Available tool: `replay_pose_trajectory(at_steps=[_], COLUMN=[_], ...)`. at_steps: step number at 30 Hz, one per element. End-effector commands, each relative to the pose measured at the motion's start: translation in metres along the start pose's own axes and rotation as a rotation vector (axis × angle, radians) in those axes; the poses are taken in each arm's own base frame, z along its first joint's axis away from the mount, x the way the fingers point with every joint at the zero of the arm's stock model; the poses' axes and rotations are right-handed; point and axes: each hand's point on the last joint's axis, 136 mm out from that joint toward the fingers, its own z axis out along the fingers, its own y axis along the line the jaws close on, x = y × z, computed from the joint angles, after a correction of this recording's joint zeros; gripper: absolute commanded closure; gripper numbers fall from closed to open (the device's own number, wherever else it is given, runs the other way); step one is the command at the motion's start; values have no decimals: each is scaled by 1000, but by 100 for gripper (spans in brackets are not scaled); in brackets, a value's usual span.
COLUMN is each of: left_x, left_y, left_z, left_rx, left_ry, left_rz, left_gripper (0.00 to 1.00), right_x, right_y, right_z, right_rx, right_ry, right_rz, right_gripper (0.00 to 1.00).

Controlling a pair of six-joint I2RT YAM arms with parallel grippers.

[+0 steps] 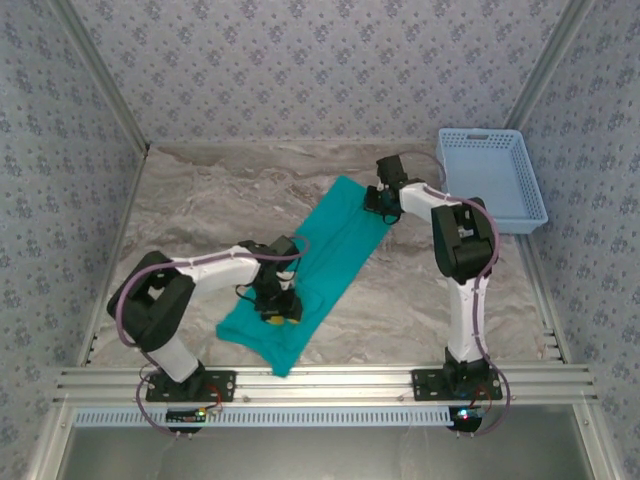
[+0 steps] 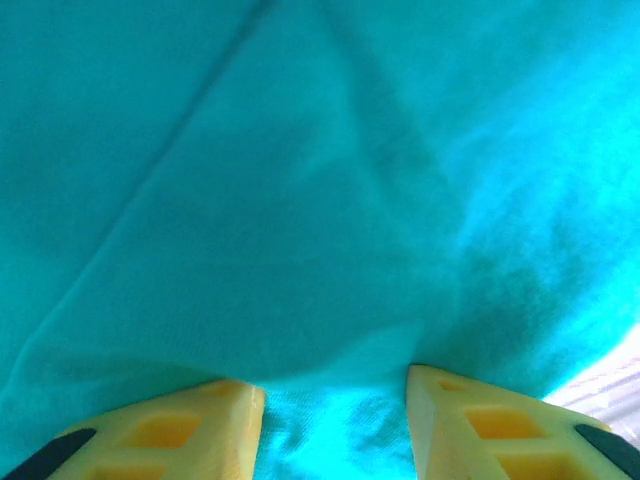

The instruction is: Fold the inside-out t-shirt

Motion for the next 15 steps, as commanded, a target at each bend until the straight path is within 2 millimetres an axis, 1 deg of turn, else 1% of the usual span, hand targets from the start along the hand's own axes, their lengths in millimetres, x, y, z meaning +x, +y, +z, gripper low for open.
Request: replay_pose_trajectory(at_steps=[1,5,7,9,11,12,14,15], left_x=[-11,-31,-38,-43,-45,-44,-44,-43], left_y=[-49,-100,-127,-150,-165,-169,-173,-172], left_z=[17,20,19,14,7,2,-12,-20], left_rx=[139,184,215,245,267,275,282,281], left_ry=[14,7,7,-2,-16,-21,-53,-73], left_rz=[-6,60,95,127,149,154,166,180], left_gripper=[56,56,56,56,55,55,55,55], right_x=[4,-10,-15,-22,-31,-35,-47,-50], right_y=[18,56,75,89,103,107,111,108], right_z=[25,35,35,29,18,12,-6,-12], right_rx=[-53,-132,-175,-222,-281,-301,-324,-321], right_ry=[44,29,21,15,6,1,-14,-19], right_rz=[-24,-46,-59,-61,-67,-71,-82,-82], right_gripper=[84,81,79,77,75,74,72,71])
